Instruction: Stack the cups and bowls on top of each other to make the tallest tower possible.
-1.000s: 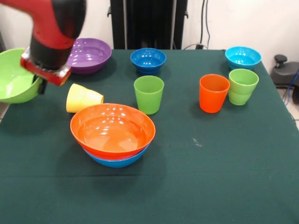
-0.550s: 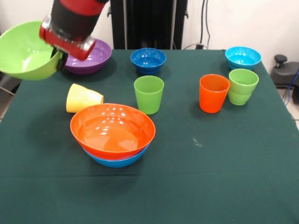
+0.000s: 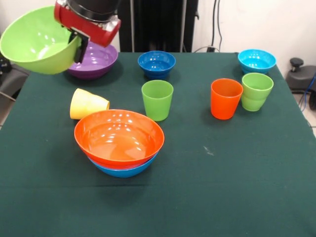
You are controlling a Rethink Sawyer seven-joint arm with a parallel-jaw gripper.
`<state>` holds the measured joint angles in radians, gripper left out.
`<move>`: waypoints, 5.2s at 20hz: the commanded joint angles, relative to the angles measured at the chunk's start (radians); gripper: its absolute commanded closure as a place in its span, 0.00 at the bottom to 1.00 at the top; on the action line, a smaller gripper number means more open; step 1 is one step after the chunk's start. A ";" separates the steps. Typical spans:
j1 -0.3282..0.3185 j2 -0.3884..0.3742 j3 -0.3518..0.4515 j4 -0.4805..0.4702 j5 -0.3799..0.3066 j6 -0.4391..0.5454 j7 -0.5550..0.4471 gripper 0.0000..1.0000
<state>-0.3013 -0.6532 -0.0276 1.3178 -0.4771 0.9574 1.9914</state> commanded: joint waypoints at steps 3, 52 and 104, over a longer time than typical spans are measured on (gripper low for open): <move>0.039 0.027 0.137 -0.042 0.039 0.069 -0.106 1.00; 0.119 0.086 0.081 -0.100 0.115 -0.029 0.005 0.00; 0.038 0.136 -0.073 0.256 0.003 -0.203 0.028 0.00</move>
<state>-0.2603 -0.5613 -0.1426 1.4944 -0.4284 0.8216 1.9914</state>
